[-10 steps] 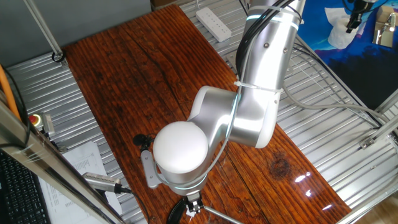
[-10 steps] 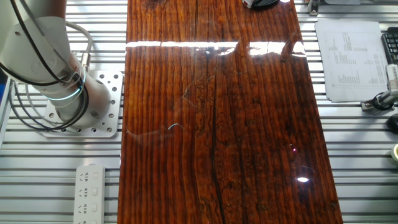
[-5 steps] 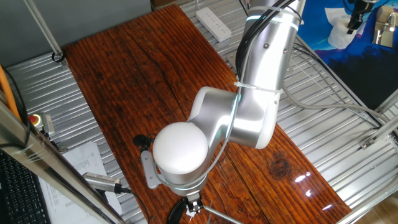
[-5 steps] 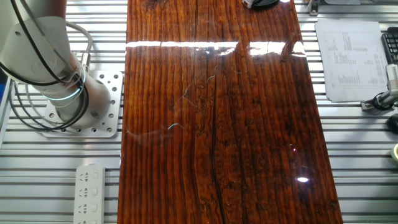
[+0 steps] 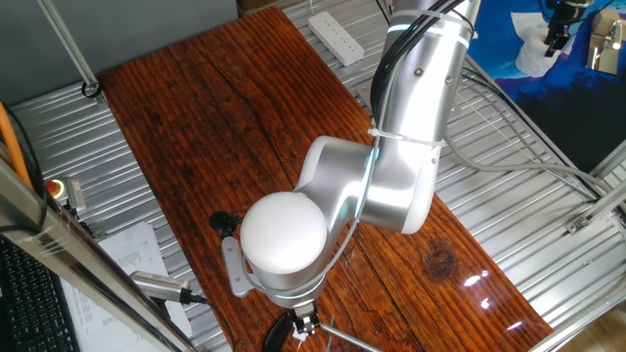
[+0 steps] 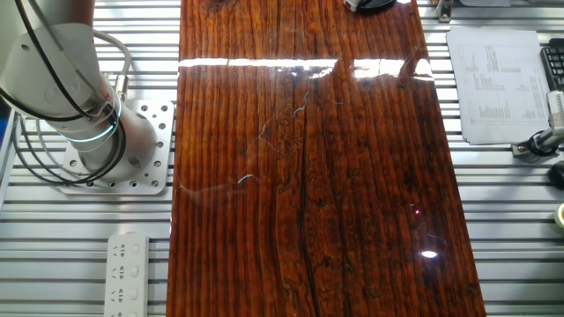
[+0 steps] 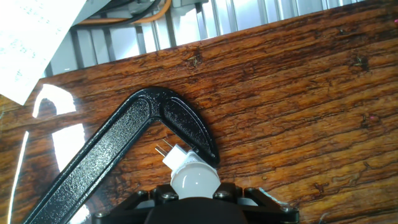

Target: Install the light bulb by rotating it

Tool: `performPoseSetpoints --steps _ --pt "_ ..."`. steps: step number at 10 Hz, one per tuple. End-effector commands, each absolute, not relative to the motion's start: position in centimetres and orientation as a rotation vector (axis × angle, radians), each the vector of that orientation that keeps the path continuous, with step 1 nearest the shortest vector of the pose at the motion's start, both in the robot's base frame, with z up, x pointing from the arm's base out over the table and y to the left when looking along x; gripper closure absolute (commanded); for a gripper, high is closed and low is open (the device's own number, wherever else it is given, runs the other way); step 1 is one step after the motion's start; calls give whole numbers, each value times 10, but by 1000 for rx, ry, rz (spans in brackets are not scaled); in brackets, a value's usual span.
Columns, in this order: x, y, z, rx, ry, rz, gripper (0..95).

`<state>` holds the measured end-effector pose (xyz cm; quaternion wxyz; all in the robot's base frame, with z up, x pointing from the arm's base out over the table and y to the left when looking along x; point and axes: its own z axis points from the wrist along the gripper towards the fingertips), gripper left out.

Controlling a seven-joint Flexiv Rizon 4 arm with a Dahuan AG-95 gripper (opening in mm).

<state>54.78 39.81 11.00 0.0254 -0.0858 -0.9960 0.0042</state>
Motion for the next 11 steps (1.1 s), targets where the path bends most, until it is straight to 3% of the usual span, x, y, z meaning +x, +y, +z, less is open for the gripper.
performPoseSetpoints --steps 1,7,8,9,10,11 --pt "548 398 111 -265 -3079 10 570" --pt "548 398 111 -265 -3079 10 570" --pt "548 398 111 458 -3051 147 570" --pt "548 398 111 462 -3051 148 190" --pt "548 398 110 461 -3056 141 190" --pt "548 398 110 459 -3067 110 0"
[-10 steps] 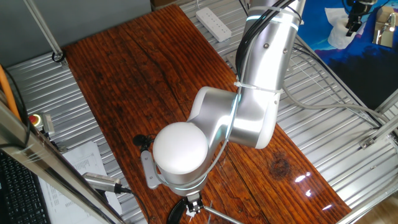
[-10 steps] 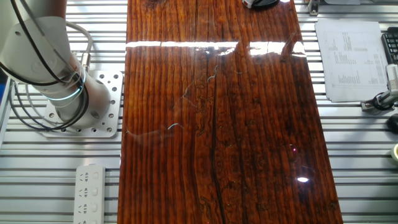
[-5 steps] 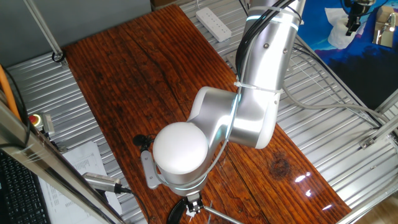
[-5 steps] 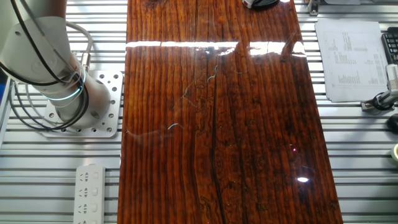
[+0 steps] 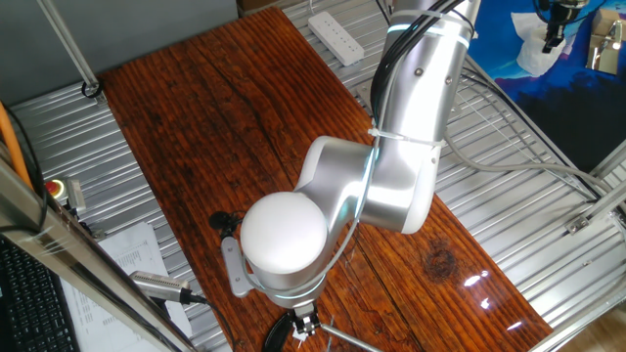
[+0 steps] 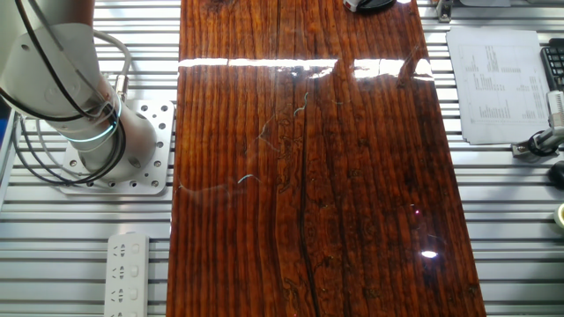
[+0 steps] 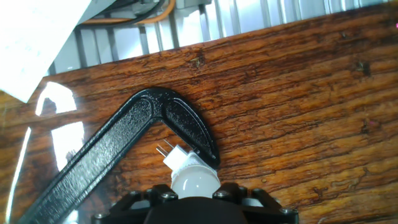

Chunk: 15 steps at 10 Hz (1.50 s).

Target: Install the light bulb by rotating it

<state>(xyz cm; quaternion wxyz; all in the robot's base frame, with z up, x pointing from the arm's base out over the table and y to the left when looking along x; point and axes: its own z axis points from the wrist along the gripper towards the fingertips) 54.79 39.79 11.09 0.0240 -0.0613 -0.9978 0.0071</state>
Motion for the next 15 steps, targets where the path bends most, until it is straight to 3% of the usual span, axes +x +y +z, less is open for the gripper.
performPoseSetpoints --steps 1,4,5,9,15 --pt "548 398 111 469 -3066 107 0" --pt "548 401 118 773 -3001 112 0" --pt "547 402 121 932 -2955 109 190" --pt "543 407 132 1532 -2697 98 190" --pt "543 412 129 2018 -2365 52 190"
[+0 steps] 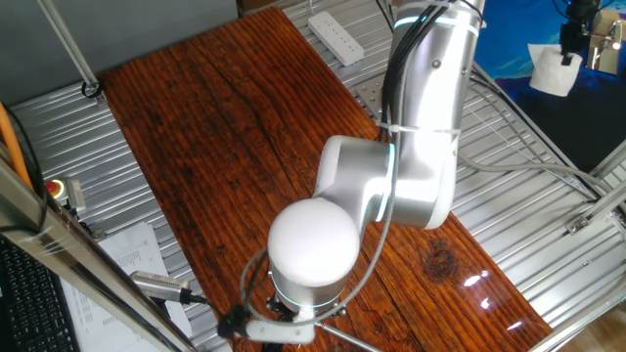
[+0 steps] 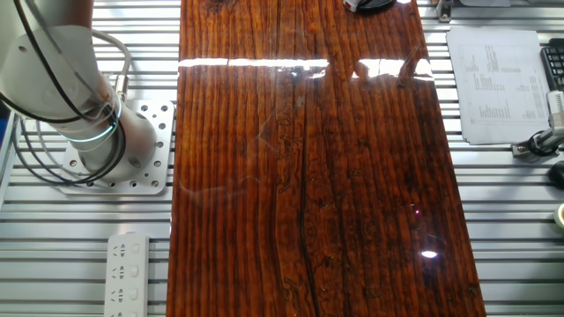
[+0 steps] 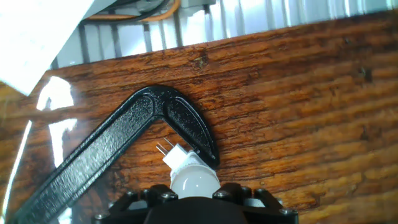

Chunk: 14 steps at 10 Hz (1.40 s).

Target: Install the light bulb by rotating it

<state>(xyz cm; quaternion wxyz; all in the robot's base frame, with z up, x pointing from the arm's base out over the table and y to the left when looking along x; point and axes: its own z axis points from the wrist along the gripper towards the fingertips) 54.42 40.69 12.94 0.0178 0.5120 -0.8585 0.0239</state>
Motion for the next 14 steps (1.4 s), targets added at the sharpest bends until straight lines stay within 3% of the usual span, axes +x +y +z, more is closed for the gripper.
performPoseSetpoints --steps 1,8,9,14 --pt "543 413 128 2043 -2343 52 190" --pt "544 417 124 2315 -2096 8 190" --pt "544 417 123 2325 -2083 9 380" --pt "543 416 122 2369 -2011 26 380"
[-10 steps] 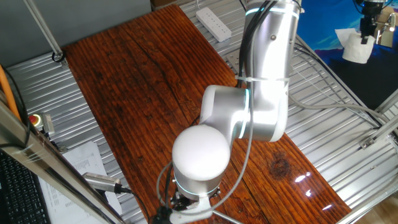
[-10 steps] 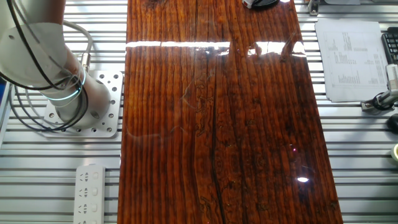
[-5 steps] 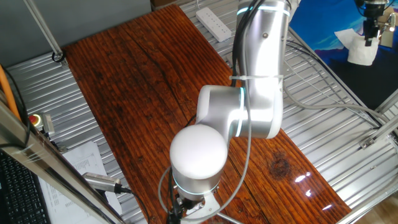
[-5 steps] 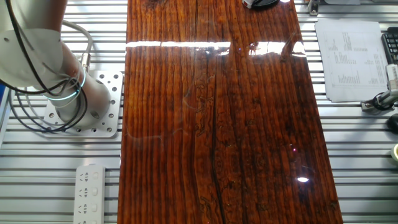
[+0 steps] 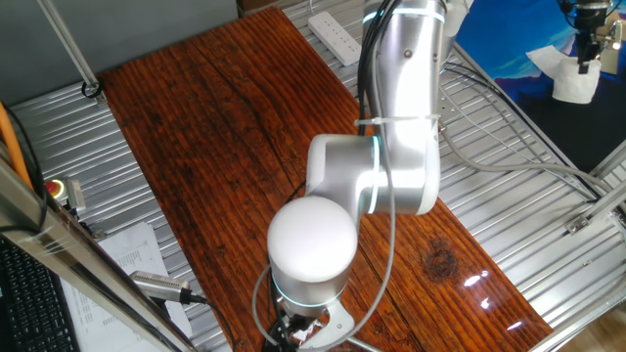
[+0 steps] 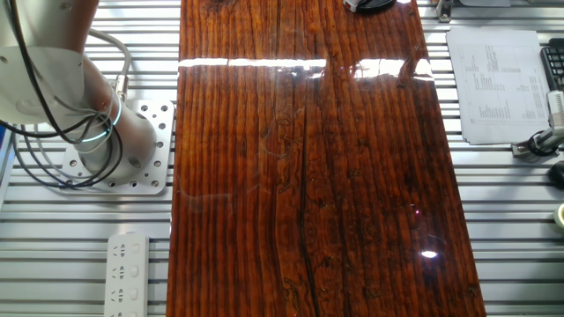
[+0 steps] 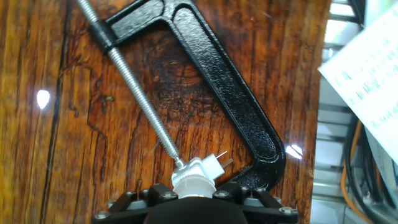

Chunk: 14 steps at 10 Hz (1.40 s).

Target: Install the light bulb by rotating it

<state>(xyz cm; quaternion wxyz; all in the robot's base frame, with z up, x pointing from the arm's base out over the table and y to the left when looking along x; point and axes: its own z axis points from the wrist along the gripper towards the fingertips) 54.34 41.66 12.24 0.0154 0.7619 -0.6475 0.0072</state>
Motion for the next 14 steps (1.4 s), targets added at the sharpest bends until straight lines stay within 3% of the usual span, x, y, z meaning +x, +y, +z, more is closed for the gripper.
performPoseSetpoints --steps 1,3,4,8,9,14 --pt "545 414 119 2385 -1994 26 380" --pt "546 412 114 2400 -1991 14 380" --pt "547 412 114 2401 -1992 13 190" --pt "547 407 116 2422 -1954 25 190" --pt "547 404 116 2424 -1952 28 380" --pt "548 401 114 2420 -1969 22 380"
